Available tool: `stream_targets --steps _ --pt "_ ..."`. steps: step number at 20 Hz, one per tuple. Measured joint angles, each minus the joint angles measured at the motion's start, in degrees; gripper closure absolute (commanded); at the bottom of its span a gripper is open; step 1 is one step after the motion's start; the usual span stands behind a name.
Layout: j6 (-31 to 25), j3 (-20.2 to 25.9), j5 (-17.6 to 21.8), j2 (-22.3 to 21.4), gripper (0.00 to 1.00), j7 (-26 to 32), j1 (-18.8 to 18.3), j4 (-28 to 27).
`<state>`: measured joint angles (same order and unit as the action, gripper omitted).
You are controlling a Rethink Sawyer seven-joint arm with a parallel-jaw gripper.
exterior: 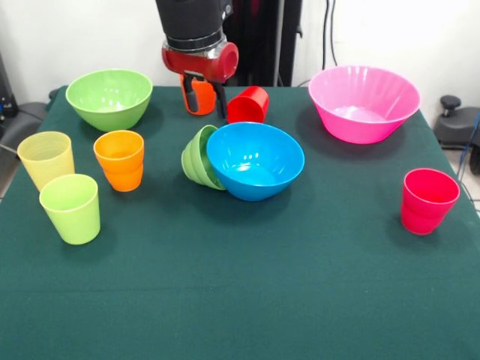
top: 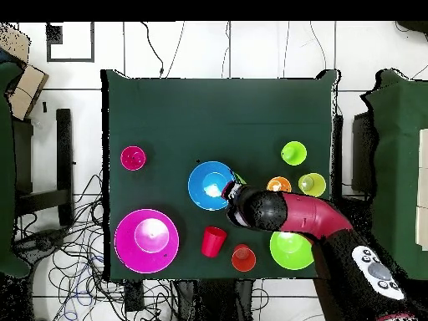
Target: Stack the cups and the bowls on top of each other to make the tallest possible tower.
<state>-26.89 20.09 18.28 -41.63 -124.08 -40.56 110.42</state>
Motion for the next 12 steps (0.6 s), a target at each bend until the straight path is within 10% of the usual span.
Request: stream_targets --steps 12 --pt "5.11 -6.11 -0.01 3.72 0.0 0.0 3.91 -2.48"
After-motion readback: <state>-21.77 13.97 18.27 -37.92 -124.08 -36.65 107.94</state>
